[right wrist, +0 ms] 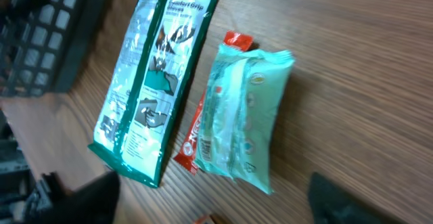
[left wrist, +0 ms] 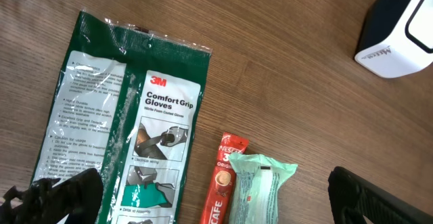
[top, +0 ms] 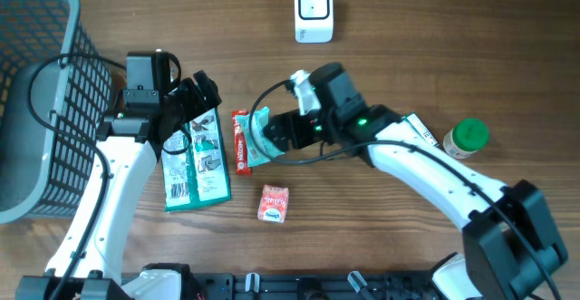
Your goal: Scan the item barcode
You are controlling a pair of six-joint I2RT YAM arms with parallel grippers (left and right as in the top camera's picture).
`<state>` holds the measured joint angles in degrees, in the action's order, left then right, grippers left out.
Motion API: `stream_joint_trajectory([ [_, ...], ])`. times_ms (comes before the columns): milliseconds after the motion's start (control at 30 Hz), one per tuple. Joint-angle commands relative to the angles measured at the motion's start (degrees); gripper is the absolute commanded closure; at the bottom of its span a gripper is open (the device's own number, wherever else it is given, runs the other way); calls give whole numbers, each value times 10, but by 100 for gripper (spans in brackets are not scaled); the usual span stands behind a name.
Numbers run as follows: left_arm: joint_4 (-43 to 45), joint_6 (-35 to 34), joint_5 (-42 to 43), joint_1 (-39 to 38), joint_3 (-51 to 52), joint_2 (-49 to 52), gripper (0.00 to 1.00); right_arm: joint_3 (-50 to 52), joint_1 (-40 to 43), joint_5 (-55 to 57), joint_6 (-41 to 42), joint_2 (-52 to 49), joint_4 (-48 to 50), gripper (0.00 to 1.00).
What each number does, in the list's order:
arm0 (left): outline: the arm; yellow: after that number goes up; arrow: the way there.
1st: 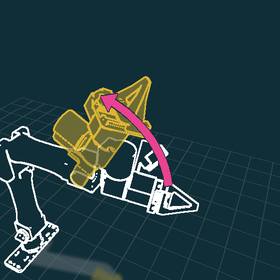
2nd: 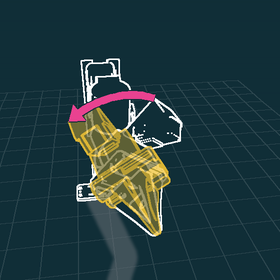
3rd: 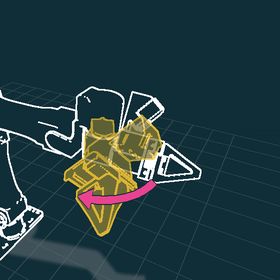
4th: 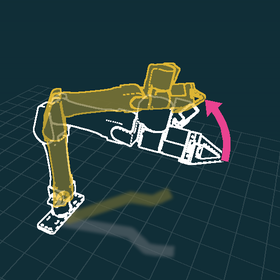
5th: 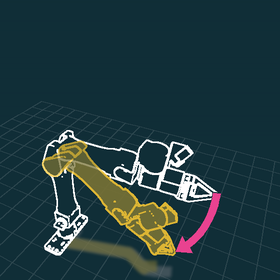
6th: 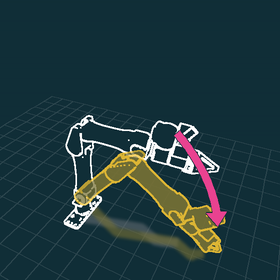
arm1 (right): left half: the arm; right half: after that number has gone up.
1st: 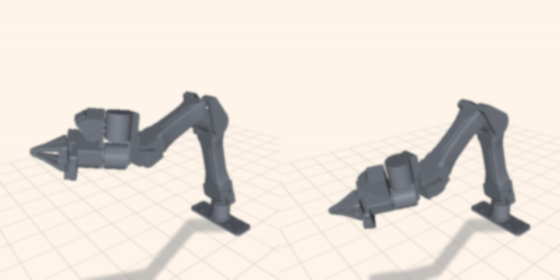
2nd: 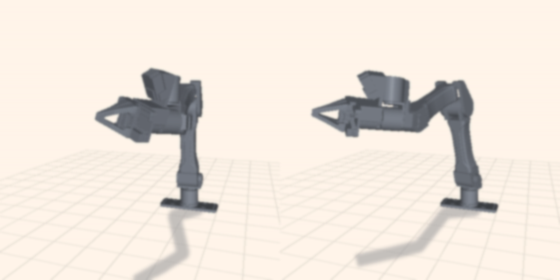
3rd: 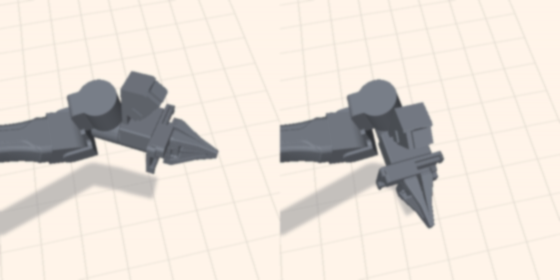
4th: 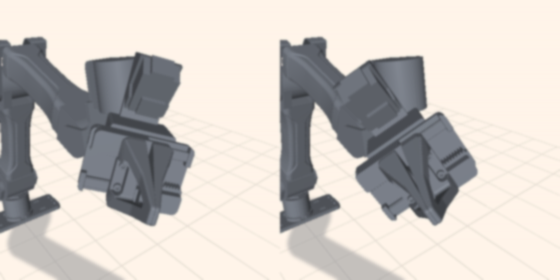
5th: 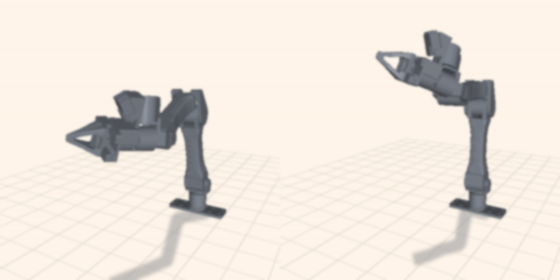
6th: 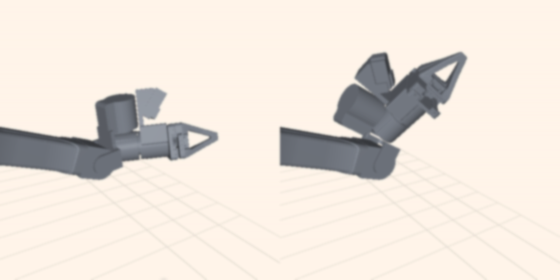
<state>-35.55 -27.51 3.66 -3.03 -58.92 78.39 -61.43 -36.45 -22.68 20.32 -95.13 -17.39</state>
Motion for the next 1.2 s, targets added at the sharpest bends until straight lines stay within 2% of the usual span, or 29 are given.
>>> stream_joint_trajectory([
  [0, 2, 2, -7, -1, -9, -7, 0, 4, -32, 74, 9, -33, 4, 0],
  [1167, 2, 2, -8, -1, -9, -7, 0, 4, -39, 77, 9, -44, 5, 0],
])
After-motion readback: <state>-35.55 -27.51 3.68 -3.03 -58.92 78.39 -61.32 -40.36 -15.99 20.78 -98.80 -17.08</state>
